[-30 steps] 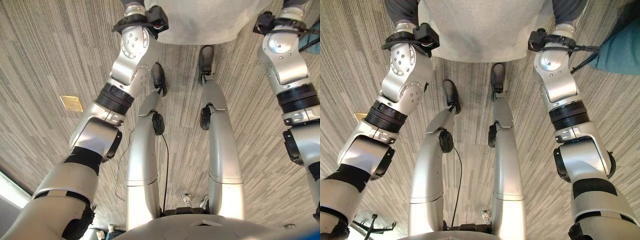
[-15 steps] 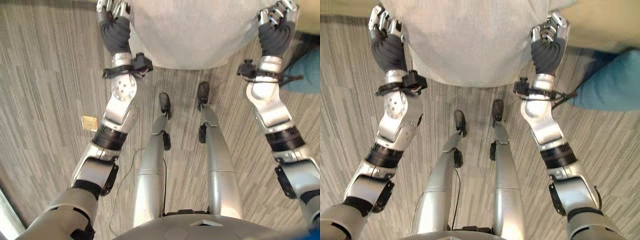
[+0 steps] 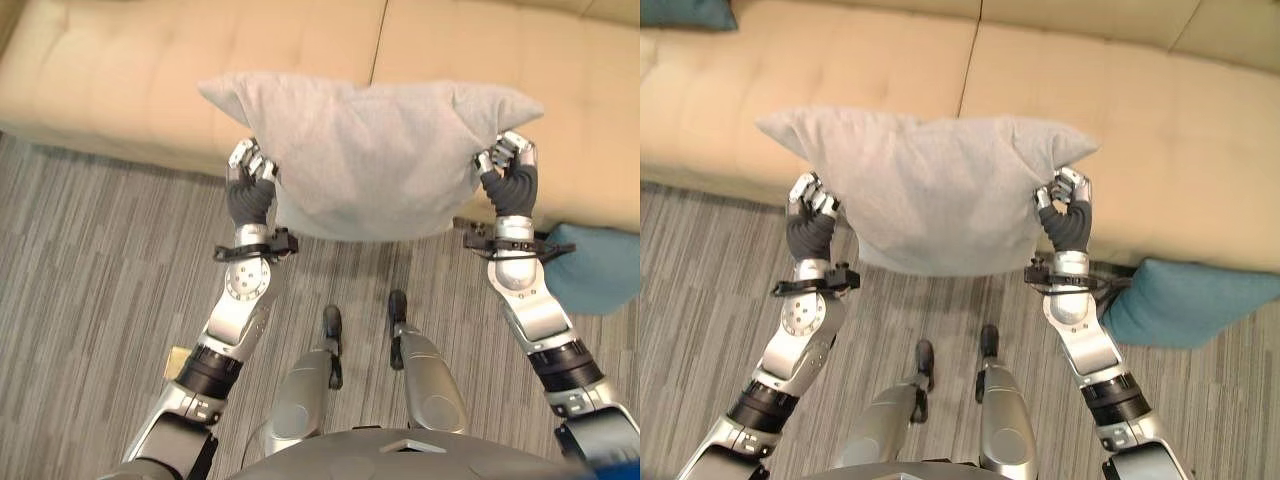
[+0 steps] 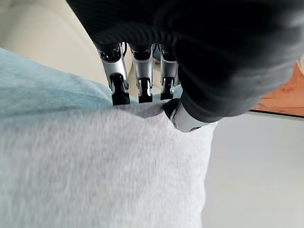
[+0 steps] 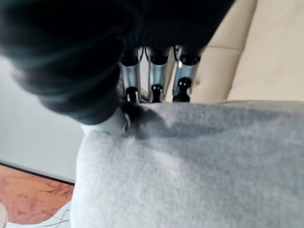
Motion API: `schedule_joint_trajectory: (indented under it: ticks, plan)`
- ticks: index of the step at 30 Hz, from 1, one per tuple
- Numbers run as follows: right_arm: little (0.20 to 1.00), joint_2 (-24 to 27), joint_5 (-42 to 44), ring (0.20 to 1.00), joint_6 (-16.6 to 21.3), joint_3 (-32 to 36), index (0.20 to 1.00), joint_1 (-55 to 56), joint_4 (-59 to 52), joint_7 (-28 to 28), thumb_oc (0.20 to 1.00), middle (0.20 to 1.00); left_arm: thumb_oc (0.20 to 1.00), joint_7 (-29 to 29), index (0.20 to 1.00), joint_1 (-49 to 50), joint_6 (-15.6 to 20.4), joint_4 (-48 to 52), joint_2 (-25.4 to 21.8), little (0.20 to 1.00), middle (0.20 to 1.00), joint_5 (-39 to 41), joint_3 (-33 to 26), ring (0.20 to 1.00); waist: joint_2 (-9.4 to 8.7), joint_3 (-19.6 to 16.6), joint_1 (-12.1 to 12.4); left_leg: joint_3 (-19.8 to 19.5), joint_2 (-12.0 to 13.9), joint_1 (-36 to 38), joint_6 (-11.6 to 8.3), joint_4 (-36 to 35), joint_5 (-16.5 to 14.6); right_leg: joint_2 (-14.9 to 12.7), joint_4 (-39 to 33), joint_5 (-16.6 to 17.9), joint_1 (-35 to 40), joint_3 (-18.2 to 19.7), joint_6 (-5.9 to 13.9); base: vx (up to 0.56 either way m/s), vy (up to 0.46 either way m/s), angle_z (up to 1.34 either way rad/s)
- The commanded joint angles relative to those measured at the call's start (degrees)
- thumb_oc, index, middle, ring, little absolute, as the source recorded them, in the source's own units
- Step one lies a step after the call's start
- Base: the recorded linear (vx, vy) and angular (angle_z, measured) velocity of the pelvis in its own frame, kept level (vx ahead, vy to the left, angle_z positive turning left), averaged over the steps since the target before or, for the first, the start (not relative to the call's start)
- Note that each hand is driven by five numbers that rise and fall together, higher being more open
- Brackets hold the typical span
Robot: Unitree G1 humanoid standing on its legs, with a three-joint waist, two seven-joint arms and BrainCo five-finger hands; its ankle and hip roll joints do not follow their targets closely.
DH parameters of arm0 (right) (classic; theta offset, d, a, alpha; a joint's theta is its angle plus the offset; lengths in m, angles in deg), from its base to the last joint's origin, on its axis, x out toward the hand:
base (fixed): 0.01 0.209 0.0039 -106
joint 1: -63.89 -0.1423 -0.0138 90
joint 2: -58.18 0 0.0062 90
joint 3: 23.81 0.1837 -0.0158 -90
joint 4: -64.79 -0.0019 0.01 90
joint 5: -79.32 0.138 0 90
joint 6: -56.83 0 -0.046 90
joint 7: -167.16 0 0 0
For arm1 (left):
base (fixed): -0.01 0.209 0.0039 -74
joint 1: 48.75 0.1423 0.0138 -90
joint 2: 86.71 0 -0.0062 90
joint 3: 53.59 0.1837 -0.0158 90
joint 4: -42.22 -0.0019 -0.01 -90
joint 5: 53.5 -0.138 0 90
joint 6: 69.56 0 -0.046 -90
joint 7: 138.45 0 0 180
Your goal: Pick up all the scattered cushions and arrange them neatly on the sofa.
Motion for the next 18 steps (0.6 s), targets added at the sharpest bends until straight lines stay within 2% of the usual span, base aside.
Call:
schedule_joint_trajectory:
  ticks: [1,2,3,4,6,7,8,9,10,12,13,14,15,16,17,18]
  plan:
    - [0.200,-1.39,-0.11,0.200,5.82,0.46,0.200,-3.44,-4.42,2.77,0.200,0.200,0.200,4.31,0.200,-5.70,3.43,5.20,1.98,0.200,0.200,-2.98,1.26,0.200,3.05,-4.45,-0.51,-3.62,0.47,5.30,-3.52,-4.66,-1.86,2.94,3.97,0.99,1.24,1.49,1.87,0.32,0.079,-0.18]
    - [0.200,-1.35,0.37,0.200,5.87,0.63,0.200,-2.97,-4.23,3.09,0.200,0.200,0.200,4.75,0.200,-5.32,3.33,4.94,2.06,0.200,0.200,-2.89,1.25,0.200,2.85,-4.89,-0.72,-3.73,0.07,6.22,-3.74,-4.93,-2.11,3.39,0.74,1.16,1.14,1.58,1.58,0.38,-0.046,-0.11]
    - [0.200,-1.31,0.69,0.200,5.78,0.71,0.200,-2.36,-4.10,3.71,0.200,0.200,0.200,5.59,0.200,-4.56,2.87,4.79,1.94,0.200,0.200,-2.80,1.28,0.200,2.18,-5.89,-1.11,-4.04,-0.59,8.47,-3.83,-5.57,-3.38,3.34,-6.08,3.07,-0.82,0.25,1.60,0.39,-0.058,-0.09]
    - [0.200,-1.22,0.63,0.200,5.68,0.81,0.200,-1.81,-4.24,4.04,0.200,0.200,0.200,5.75,0.200,-4.11,2.72,4.81,2.15,0.200,0.200,-2.84,1.34,0.200,2.18,-6.24,-1.75,-4.38,-0.66,10.29,-3.84,-5.87,-4.01,3.86,-8.51,4.06,-1.73,-0.13,1.79,0.43,-0.070,-0.06]
    - [0.200,-0.80,0.39,0.200,5.34,1.48,0.200,-0.37,-4.57,4.55,0.200,0.200,0.200,6.41,0.200,-3.80,2.59,4.57,2.51,0.200,0.200,-3.17,1.71,0.200,2.26,-6.45,-3.17,-6.00,-0.74,14.15,-4.34,-5.78,-4.92,5.82,-10.29,4.90,-2.08,0.75,2.36,0.39,-0.055,0.10]
    - [0.200,-0.56,-0.11,0.200,5.39,2.43,0.200,1.29,-4.87,4.38,0.200,0.200,0.200,7.15,0.200,-3.89,2.37,4.03,3.09,0.200,0.200,-3.31,2.66,0.200,1.68,-7.26,-3.75,-7.21,-1.38,15.80,-4.68,-4.62,-5.58,6.38,-10.94,4.73,0.06,2.18,1.37,0.30,-0.063,0.49]
    - [0.200,-0.55,-0.12,0.200,5.38,2.47,0.200,1.41,-4.93,4.38,0.200,0.200,0.200,7.15,0.200,-3.85,2.38,4.03,3.10,0.200,0.200,-3.32,2.73,0.200,1.74,-7.08,-3.82,-7.36,-1.30,16.04,-4.71,-4.56,-5.66,6.40,-11.06,4.70,0.41,2.02,1.34,0.42,-0.168,1.01]
    - [0.200,-0.48,-0.47,0.200,5.31,4.25,0.200,3.44,-5.30,4.28,0.200,0.200,0.200,8.15,0.200,-3.60,2.46,3.71,4.07,0.200,0.200,-2.53,3.50,0.200,2.21,-8.81,-5.04,-8.14,0.25,16.47,-7.08,-2.61,-2.69,8.38,-10.77,4.02,3.27,3.79,-0.07,0.38,-0.202,1.80]
    - [0.200,-0.06,0.00,0.200,5.22,5.21,0.200,4.92,-5.48,4.42,0.200,0.200,0.200,9.17,0.200,-3.52,2.26,3.65,4.24,0.200,0.200,-1.80,4.16,0.200,2.43,-9.84,-5.95,-7.84,1.18,14.45,-9.44,4.16,0.57,8.90,-11.79,3.05,6.38,3.41,-1.44,0.46,-0.246,1.87]
    - [0.200,0.45,0.23,0.200,5.54,5.56,0.200,5.20,-5.66,4.40,0.200,0.200,0.200,9.56,0.200,-3.16,1.84,3.66,4.30,0.200,0.200,-1.04,4.14,0.200,2.16,-10.20,-5.90,-7.06,1.89,11.07,-10.83,12.19,3.92,9.12,-12.45,2.28,8.96,3.34,-2.95,0.26,-0.149,0.93]
    - [0.200,0.64,0.43,0.200,5.37,5.54,0.200,5.04,-5.77,4.34,0.200,0.200,0.200,9.56,0.200,-3.29,1.75,3.78,4.32,0.200,0.200,-0.59,4.12,0.200,1.34,-9.93,-5.73,-6.02,2.10,8.49,-10.11,14.79,3.79,8.43,-12.57,1.77,10.04,3.59,-3.42,0.13,-0.073,0.12]
    - [0.200,0.61,0.44,0.200,5.36,5.56,0.200,5.02,-5.77,4.35,0.200,0.200,0.200,9.57,0.200,-3.31,1.73,3.79,4.28,0.200,0.200,-0.56,4.11,0.200,1.41,-9.89,-5.68,-5.98,2.19,8.16,-10.07,15.45,3.46,8.53,-12.49,1.70,9.96,3.60,-3.40,0.11,-0.060,0.00]
    - [0.200,0.70,0.75,0.200,5.19,5.48,0.200,4.59,-5.66,4.20,0.200,0.200,0.200,9.43,0.200,-3.67,1.38,3.59,4.45,0.200,0.200,-0.23,4.18,0.200,0.20,-9.48,-5.10,-4.56,1.87,3.70,-8.46,17.50,1.31,7.78,-12.51,0.96,11.18,4.03,-3.78,0.17,-0.072,-0.01]
    - [0.200,0.81,0.59,0.200,5.21,5.69,0.200,3.98,-5.16,3.96,0.200,0.200,0.200,9.56,0.200,-3.87,1.03,3.03,4.60,0.200,0.200,-0.03,4.25,0.200,-1.54,-9.30,-4.23,-2.58,1.90,-0.95,-5.96,15.32,-3.53,6.75,-12.79,-0.05,12.65,4.23,-3.69,0.18,-0.069,0.13]
    - [0.200,0.77,0.58,0.200,5.24,5.71,0.200,3.95,-5.10,3.94,0.200,0.200,0.200,9.54,0.200,-3.89,1.01,3.03,4.57,0.200,0.200,-0.04,4.29,0.200,-1.47,-9.26,-4.01,-2.42,2.04,-1.05,-5.87,15.80,-4.00,6.87,-12.68,-0.27,12.65,4.39,-3.64,0.22,-0.036,-0.14]
    - [0.200,0.69,0.68,0.200,5.02,5.77,0.200,3.37,-4.77,3.54,0.200,0.200,0.200,9.49,0.200,-4.01,0.56,3.31,4.38,0.200,0.200,-0.15,4.19,0.200,-2.13,-8.66,-2.56,-2.49,1.99,-5.21,-5.96,11.62,-2.27,7.04,-12.97,-1.07,14.26,4.76,-3.71,0.22,0.042,-0.31]
